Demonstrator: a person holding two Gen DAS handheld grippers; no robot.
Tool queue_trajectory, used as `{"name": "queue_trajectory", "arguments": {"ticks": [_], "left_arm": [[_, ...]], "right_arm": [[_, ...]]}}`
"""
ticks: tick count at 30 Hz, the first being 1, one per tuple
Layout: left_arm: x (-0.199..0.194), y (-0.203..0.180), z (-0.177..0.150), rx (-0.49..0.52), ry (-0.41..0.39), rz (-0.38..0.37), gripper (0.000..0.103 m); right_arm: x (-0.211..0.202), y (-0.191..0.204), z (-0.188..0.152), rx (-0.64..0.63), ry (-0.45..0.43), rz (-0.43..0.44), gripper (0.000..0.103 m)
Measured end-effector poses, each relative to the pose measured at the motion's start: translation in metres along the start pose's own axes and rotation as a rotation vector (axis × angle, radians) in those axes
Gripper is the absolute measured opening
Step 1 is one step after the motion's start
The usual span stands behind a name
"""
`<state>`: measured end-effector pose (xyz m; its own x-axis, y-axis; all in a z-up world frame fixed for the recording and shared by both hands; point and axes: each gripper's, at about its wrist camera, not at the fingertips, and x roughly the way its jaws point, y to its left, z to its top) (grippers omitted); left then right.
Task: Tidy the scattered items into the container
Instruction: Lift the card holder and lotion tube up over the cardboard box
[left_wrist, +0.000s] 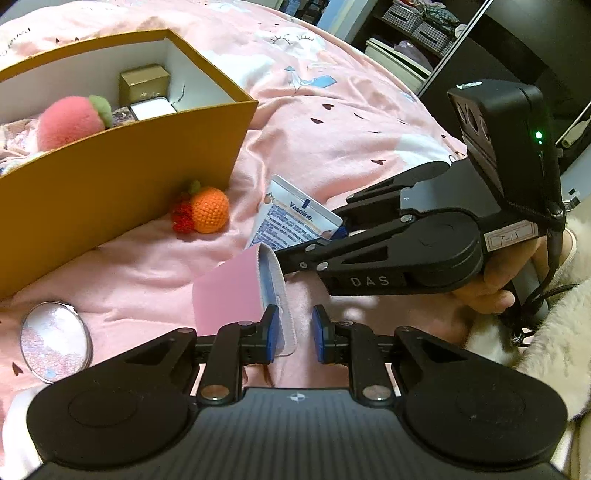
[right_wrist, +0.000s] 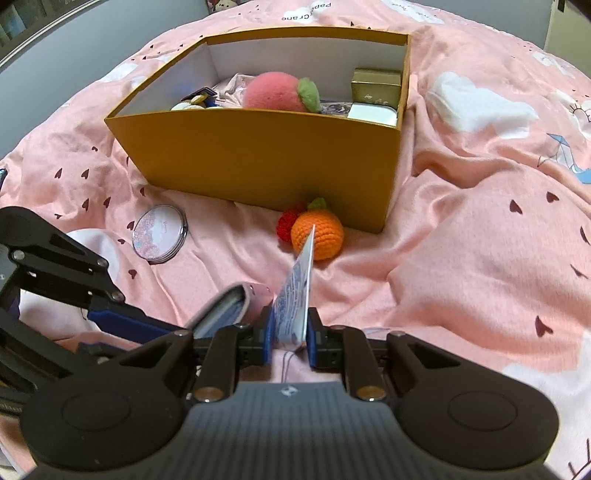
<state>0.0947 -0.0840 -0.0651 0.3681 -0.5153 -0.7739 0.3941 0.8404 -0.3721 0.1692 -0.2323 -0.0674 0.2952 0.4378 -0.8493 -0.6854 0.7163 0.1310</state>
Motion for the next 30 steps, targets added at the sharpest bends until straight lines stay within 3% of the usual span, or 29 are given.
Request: {"name": "queue_trajectory", "arguments": {"ticks": [7, 11, 13, 21, 26, 30], "left_arm": [[-0.009, -0.013, -0.001, 0.069, -0.025, 0.066, 0.03], [-0.021, -0.017, -0.001, 0.085, -0.1, 0.119, 0.035], [-0.023, -0.016, 0.0, 0.076, -0.111, 0.143, 0.047], [-0.001, -0.016, 0.006, 0.061, -0.017, 0.171, 0.052], [0.011, -0.013, 0.007, 0.051, 0.029, 0.229, 0.053], [0.019, -0.019, 0.011, 0.059, 0.037, 0.276, 0.048]], "right_arm": [[-0.001, -0.001, -0.002, 0.008, -0.016, 0.002, 0.019], [-0.002, -0.002, -0.002, 0.013, -0.022, 0.008, 0.019], [-0.002, -0.002, -0.003, 0.013, -0.022, 0.008, 0.019], [-0.004, -0.004, -0.002, 0.029, -0.029, 0.051, 0.019], [-0.004, -0.005, -0.002, 0.044, -0.03, 0.079, 0.018], [-0.003, -0.004, -0.001, 0.043, -0.029, 0.081, 0.018]]}}
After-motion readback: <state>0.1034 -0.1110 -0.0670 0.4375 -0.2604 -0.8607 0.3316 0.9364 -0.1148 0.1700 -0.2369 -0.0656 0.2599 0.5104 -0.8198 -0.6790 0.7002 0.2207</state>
